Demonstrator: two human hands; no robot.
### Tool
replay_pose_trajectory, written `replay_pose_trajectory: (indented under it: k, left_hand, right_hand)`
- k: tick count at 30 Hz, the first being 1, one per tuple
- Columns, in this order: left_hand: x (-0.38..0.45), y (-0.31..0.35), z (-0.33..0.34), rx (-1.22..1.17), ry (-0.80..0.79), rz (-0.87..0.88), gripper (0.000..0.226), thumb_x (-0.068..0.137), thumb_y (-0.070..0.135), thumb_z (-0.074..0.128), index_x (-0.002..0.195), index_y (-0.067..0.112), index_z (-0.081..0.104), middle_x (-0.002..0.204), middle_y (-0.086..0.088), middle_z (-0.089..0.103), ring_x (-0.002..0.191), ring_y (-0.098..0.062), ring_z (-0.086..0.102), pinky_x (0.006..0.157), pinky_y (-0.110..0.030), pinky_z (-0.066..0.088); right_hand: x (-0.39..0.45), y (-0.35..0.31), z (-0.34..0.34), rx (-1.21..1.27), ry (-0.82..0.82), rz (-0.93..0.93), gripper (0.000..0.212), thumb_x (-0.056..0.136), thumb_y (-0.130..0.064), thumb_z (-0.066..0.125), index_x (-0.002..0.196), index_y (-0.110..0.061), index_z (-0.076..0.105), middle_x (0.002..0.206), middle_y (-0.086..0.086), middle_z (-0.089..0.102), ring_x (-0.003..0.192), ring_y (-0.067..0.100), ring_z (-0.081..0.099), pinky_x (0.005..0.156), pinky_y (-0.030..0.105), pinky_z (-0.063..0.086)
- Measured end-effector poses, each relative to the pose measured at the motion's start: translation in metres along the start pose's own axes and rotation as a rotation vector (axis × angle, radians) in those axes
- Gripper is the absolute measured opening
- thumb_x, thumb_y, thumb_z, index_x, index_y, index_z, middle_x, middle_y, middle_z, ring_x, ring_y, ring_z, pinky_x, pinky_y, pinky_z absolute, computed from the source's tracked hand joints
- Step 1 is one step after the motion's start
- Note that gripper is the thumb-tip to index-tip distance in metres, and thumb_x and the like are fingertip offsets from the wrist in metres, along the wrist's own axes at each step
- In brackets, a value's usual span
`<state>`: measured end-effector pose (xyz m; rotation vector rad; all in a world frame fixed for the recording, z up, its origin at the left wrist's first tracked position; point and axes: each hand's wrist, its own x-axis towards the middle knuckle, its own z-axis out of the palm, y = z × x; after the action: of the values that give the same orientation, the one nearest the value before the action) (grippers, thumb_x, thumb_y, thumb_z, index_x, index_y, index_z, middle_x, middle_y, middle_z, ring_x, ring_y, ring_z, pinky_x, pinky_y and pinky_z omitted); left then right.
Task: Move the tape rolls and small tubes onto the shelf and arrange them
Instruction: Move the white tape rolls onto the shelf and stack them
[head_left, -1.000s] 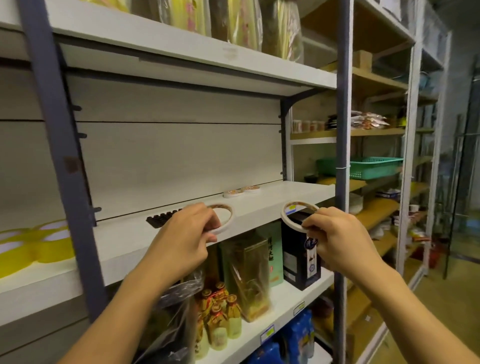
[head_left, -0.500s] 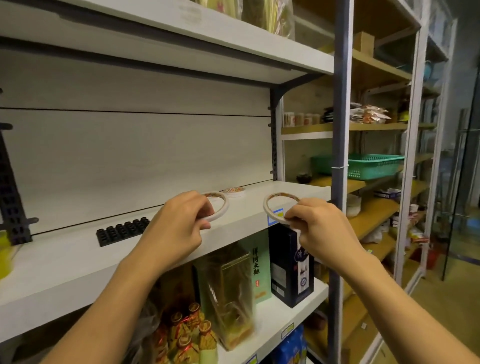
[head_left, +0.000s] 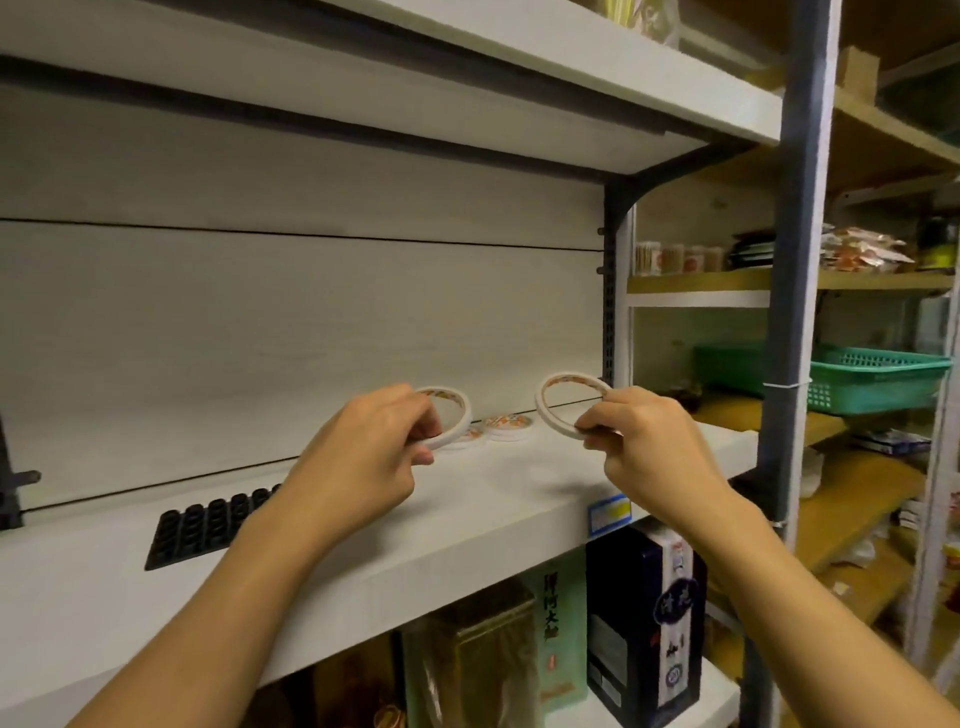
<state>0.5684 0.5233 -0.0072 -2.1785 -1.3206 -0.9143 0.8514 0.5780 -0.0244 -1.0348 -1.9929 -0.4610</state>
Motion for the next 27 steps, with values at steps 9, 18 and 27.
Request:
replay_pose_trajectory:
  k: [9, 18, 27]
  left_hand:
    - [0.051, -0.007, 0.019, 0.068, -0.115, -0.060, 0.020, 0.079, 0.003, 0.073, 0.087, 0.019, 0.065, 0.083, 0.013, 0.053, 0.080, -0.012, 0.050, 0.072, -0.028, 0.043]
    - [0.133, -0.003, 0.073, 0.172, -0.226, -0.248, 0.015, 0.079, 0.002, 0.069, 0.092, 0.010, 0.071, 0.091, -0.005, 0.068, 0.083, -0.020, 0.056, 0.070, -0.024, 0.036]
    - [0.132, -0.027, 0.144, 0.079, -0.291, -0.444, 0.016, 0.078, 0.009, 0.077, 0.084, 0.021, 0.069, 0.085, 0.002, 0.069, 0.078, -0.016, 0.060, 0.066, -0.023, 0.043]
  right_hand:
    - [0.049, 0.050, 0.068, 0.091, -0.062, -0.052, 0.022, 0.075, -0.001, 0.076, 0.088, -0.017, 0.078, 0.086, 0.000, 0.071, 0.082, 0.026, 0.064, 0.062, 0.043, 0.056]
    - [0.123, 0.101, 0.117, 0.164, -0.189, -0.122, 0.029, 0.074, 0.001, 0.061, 0.083, -0.021, 0.076, 0.083, -0.001, 0.069, 0.084, 0.027, 0.063, 0.065, 0.037, 0.053]
    - [0.143, 0.125, 0.174, 0.260, -0.299, -0.213, 0.029, 0.067, -0.007, 0.056, 0.084, -0.020, 0.077, 0.083, 0.001, 0.073, 0.081, 0.030, 0.064, 0.067, 0.039, 0.056]
